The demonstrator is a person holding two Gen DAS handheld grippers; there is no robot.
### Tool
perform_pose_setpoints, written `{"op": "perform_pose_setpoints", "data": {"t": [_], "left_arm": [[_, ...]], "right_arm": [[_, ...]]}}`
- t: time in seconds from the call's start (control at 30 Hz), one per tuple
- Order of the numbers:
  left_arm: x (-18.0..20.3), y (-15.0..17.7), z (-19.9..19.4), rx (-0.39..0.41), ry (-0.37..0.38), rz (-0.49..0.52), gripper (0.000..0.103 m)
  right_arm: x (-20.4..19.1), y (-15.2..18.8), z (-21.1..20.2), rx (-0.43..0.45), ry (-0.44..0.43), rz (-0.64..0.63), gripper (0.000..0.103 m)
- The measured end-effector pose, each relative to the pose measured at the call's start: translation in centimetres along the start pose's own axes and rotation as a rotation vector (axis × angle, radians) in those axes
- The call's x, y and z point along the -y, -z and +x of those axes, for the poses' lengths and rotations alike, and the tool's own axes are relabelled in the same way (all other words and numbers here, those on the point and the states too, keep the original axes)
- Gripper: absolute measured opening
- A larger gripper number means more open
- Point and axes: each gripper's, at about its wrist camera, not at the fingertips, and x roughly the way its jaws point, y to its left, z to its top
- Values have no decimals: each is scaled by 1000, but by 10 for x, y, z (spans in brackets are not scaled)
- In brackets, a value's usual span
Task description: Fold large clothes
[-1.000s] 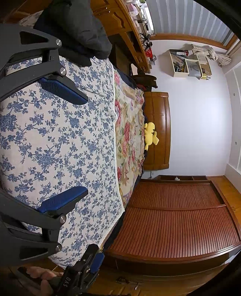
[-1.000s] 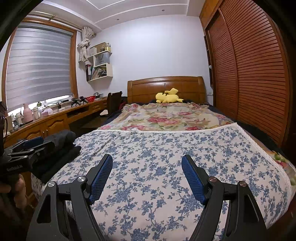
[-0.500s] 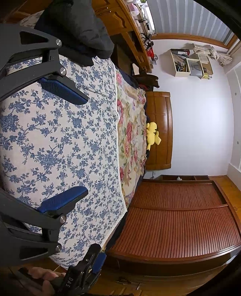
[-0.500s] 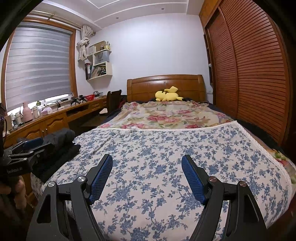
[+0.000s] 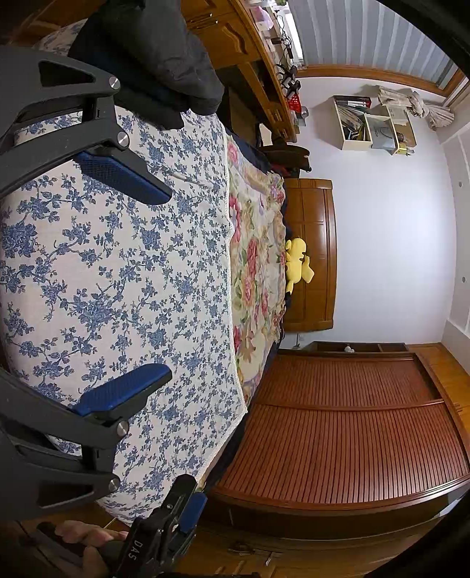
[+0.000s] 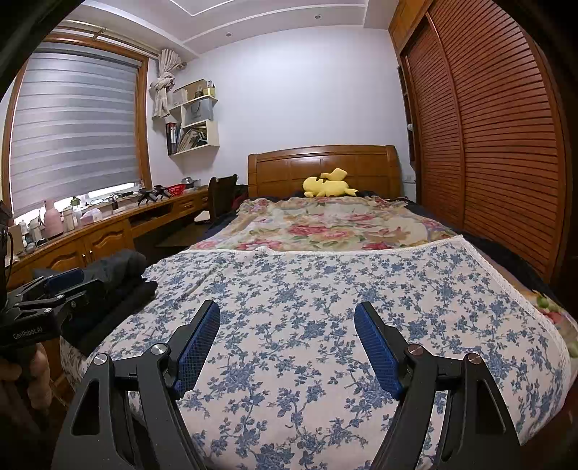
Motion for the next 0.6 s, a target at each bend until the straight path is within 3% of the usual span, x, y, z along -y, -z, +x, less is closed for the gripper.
{"op": "perform_pose_setpoints", "data": {"t": [0.6], "left_arm": [[-2, 8, 7, -10, -5, -7, 90]], "right_arm": [[-1, 0, -2, 2, 9, 0, 78]]}}
